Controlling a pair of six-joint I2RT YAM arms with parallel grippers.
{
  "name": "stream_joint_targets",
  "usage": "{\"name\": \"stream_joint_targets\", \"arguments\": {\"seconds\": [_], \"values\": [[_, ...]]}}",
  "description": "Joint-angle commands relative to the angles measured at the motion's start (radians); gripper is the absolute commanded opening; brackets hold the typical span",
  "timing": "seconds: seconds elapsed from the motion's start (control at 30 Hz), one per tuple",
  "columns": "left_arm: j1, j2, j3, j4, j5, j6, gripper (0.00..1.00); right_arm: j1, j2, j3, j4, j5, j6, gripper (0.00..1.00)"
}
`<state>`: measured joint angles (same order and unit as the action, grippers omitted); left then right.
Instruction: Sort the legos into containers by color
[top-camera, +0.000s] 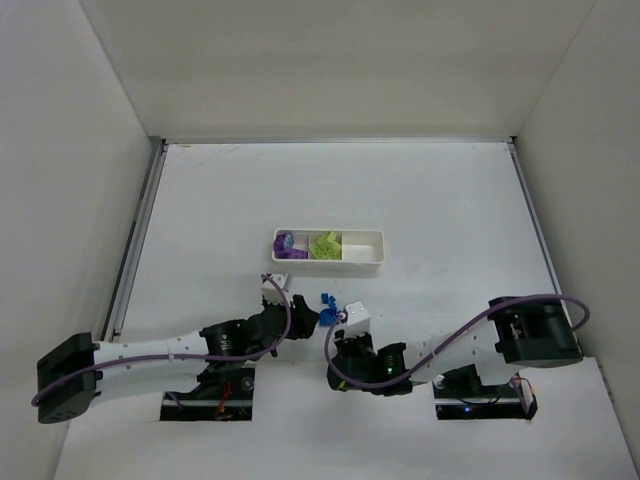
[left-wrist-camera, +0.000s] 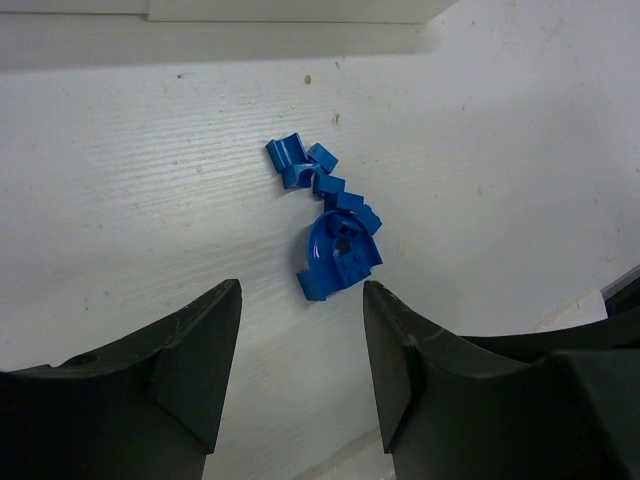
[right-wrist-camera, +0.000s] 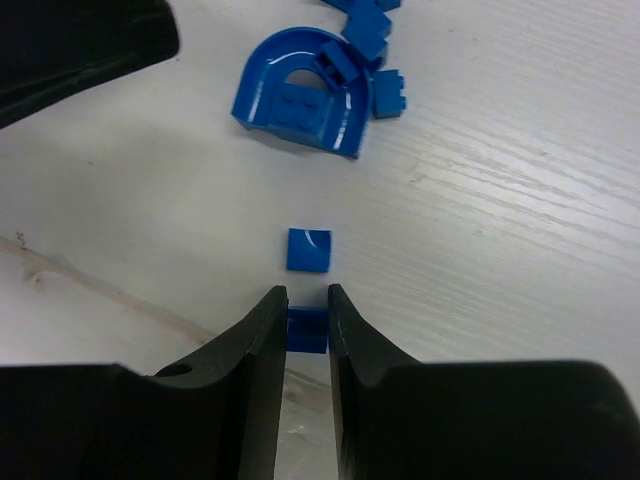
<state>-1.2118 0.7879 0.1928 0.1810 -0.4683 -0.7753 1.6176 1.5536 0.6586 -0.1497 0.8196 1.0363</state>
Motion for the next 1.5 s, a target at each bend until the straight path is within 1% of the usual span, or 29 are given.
{"name": "stream_joint_targets", "arguments": {"seconds": [0.0, 0.13, 0.27, 0.37, 0.5, 0.6, 0.7, 0.8, 0.93, 1.1, 1.17, 1.27, 1.3, 1.37, 1.47], "values": [[-0.018, -0.003, 0.014, 0.000, -0.018, -0.025, 0.49, -0.002, -0.079, -0.025, -0.037, 0.041, 0.024, 0.26], [-0.028, 0.019, 0.034, -0.005, -0.021, -0.013, 0.50, -0.012, -0.193, -0.065, -0.037, 0.053, 0.019, 0.26], [-0.048, 0.034, 0.036, 0.017, -0.039, -0.015, 0.50, -0.113, -0.329, -0.096, -0.025, 0.056, -0.059, 0.26], [-0.061, 0.050, 0.048, 0.014, -0.043, -0.013, 0.50, -0.268, -0.444, -0.111, 0.039, 0.026, -0.162, 0.25], [-0.094, 0.040, 0.033, 0.038, -0.075, -0.032, 0.49, -0.501, -0.523, -0.116, 0.201, -0.097, -0.359, 0.26], [-0.101, 0.057, 0.040, 0.026, -0.096, -0.024, 0.49, -0.684, -0.500, -0.094, 0.288, -0.241, -0.421, 0.26], [-0.110, 0.095, 0.045, 0.041, -0.115, -0.024, 0.48, -0.796, -0.416, -0.042, 0.314, -0.333, -0.447, 0.26], [-0.101, 0.140, 0.056, 0.052, -0.125, -0.013, 0.43, -0.831, -0.317, 0.012, 0.325, -0.350, -0.478, 0.26], [-0.087, 0.178, 0.054, 0.095, -0.124, -0.013, 0.41, -0.835, -0.210, 0.078, 0.332, -0.349, -0.504, 0.26], [-0.079, 0.209, 0.063, 0.121, -0.115, -0.001, 0.39, -0.851, -0.153, 0.111, 0.361, -0.353, -0.501, 0.27], [-0.078, 0.218, 0.060, 0.133, -0.115, -0.001, 0.38, -0.855, -0.138, 0.122, 0.364, -0.349, -0.507, 0.32], [-0.062, 0.237, 0.059, 0.155, -0.101, 0.011, 0.37, -0.858, -0.122, 0.124, 0.371, -0.352, -0.507, 0.50], [-0.056, 0.240, 0.057, 0.161, -0.095, 0.016, 0.36, -0.855, -0.122, 0.119, 0.371, -0.353, -0.507, 0.53], [-0.051, 0.247, 0.056, 0.178, -0.093, 0.016, 0.36, -0.855, -0.136, 0.102, 0.371, -0.343, -0.510, 0.55], [-0.042, 0.270, 0.068, 0.186, -0.078, 0.030, 0.34, -0.836, -0.194, 0.050, 0.380, -0.323, -0.493, 0.55]]}}
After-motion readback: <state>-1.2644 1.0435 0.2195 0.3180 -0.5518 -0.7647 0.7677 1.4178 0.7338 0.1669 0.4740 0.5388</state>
